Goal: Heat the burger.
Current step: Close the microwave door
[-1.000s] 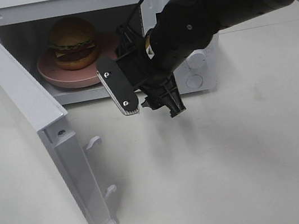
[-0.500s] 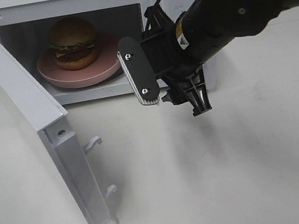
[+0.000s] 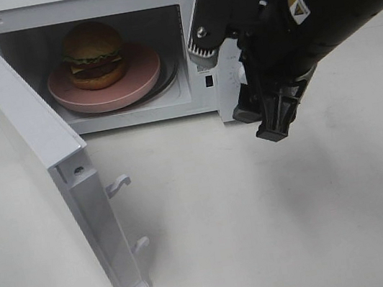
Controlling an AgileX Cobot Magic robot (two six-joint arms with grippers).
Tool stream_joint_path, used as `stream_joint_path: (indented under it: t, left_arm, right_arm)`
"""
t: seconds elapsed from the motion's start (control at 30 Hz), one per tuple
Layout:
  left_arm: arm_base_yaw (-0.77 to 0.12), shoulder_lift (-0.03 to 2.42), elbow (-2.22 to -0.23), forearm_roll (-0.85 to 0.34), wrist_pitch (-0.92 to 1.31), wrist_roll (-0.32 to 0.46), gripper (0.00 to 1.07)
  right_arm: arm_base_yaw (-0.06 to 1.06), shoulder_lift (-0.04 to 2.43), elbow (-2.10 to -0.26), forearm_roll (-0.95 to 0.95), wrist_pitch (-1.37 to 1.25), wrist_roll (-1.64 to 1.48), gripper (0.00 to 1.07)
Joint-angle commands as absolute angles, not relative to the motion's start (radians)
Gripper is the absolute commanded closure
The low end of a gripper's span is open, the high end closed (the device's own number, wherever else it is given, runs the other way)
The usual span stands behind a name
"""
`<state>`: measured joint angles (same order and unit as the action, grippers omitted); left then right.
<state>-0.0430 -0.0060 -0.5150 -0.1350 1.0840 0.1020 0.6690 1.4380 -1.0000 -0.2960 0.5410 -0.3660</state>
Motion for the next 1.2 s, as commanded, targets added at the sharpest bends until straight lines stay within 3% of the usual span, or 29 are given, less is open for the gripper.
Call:
stream_joint_path:
  t: [0.03,0.27,0.57,1.2]
  left_arm:
    - [-0.045,-0.011,-0.515,-0.132,1.07,0.099,0.09]
    - [-0.045,-0.011,-0.515,-0.132,1.07,0.099,0.09]
    - [-0.045,-0.011,-0.515,-0.132,1.07,0.099,0.09]
    - [-0.045,-0.011,-0.515,-0.132,1.07,0.099,0.09]
  right_arm:
    - [0.67,1.391,-0.997,-0.291,0.625,-0.185,0.36]
    - [0.67,1.316,-0.997,-0.29,0.835,0.058,0.36]
    - [0.67,1.205,-0.997,-0.287,1.118,0.098,0.36]
    - [0.667,0.808,-0.989,-0.242,1.219,0.095,0.36]
